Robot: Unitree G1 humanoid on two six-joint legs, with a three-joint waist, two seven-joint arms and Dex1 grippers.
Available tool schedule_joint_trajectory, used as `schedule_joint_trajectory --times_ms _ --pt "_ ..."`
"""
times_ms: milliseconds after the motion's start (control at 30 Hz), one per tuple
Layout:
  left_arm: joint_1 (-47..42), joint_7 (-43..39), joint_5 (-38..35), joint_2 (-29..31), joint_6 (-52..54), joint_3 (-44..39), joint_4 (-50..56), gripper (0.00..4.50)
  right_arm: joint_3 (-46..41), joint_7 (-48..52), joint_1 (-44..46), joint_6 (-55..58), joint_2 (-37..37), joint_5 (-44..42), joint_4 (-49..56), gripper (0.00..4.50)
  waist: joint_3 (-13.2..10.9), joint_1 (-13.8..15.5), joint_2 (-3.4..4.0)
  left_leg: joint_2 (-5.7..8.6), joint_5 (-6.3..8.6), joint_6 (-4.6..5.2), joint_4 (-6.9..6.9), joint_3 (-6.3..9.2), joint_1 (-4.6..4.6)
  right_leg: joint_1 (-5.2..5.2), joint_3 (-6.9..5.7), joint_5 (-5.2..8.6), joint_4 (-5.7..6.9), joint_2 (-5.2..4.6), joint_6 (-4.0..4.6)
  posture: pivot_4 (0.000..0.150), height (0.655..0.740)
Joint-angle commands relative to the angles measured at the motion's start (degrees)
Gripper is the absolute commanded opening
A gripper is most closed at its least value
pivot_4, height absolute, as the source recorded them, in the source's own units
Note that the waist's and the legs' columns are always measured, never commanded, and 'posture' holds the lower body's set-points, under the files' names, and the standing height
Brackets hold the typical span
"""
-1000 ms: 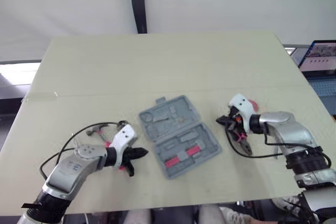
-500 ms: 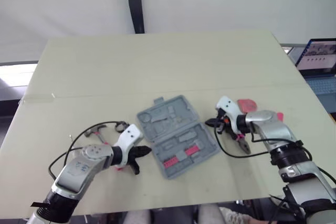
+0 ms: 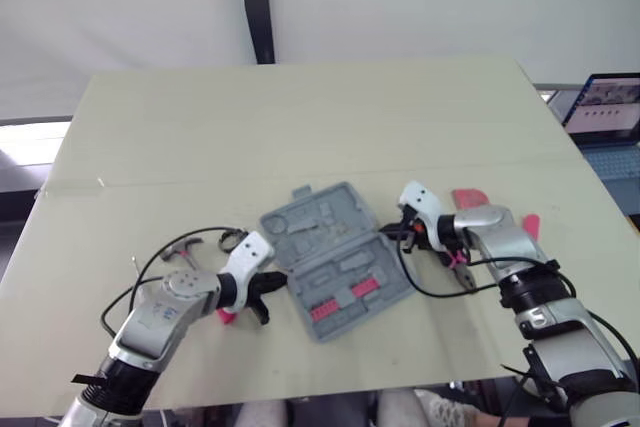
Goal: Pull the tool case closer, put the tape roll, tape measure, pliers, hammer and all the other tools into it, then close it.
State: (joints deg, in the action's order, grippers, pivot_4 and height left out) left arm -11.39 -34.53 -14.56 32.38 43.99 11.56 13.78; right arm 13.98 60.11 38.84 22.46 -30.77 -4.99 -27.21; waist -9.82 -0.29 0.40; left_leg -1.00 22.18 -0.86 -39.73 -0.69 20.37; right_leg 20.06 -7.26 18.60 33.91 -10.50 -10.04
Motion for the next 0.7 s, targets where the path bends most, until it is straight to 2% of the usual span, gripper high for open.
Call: schedule_joint_trajectory --times_ms 33,367,700 --pt "-0.81 0.22 1.36 -0.64 -1.25 0.56 -0.98 0.00 -0.24 1.25 -0.07 -0.87 0.67 -0.38 2.26 0.04 0.00 0.06 0.00 0.00 0.00 0.00 0.00 0.00 0.00 0.00 0.00 0.00 0.01 0.00 0.00 0.150 0.7400" --pt "-1.08 0.04 2.31 -1.25 -1.04 1.52 -0.81 0.00 0.67 3.66 -1.57 -0.53 -0.07 0.19 4.69 0.04 0.01 0.19 0.02 0.00 0.00 0.00 -0.05 0.01 -0.01 -0.02 0.01 0.00 0.05 -0.01 0.00 0.150 0.7400" --pt "-0.01 -1.19 1.54 -0.02 1.41 1.66 1.81 0.00 -0.12 7.39 -8.56 5.17 -4.13 -1.79 18.01 0.04 0.02 0.13 0.02 0.00 0.00 0.00 -0.05 -0.01 -0.02 -0.02 0.02 0.00 0.05 -0.01 0.00 0.150 0.7400"
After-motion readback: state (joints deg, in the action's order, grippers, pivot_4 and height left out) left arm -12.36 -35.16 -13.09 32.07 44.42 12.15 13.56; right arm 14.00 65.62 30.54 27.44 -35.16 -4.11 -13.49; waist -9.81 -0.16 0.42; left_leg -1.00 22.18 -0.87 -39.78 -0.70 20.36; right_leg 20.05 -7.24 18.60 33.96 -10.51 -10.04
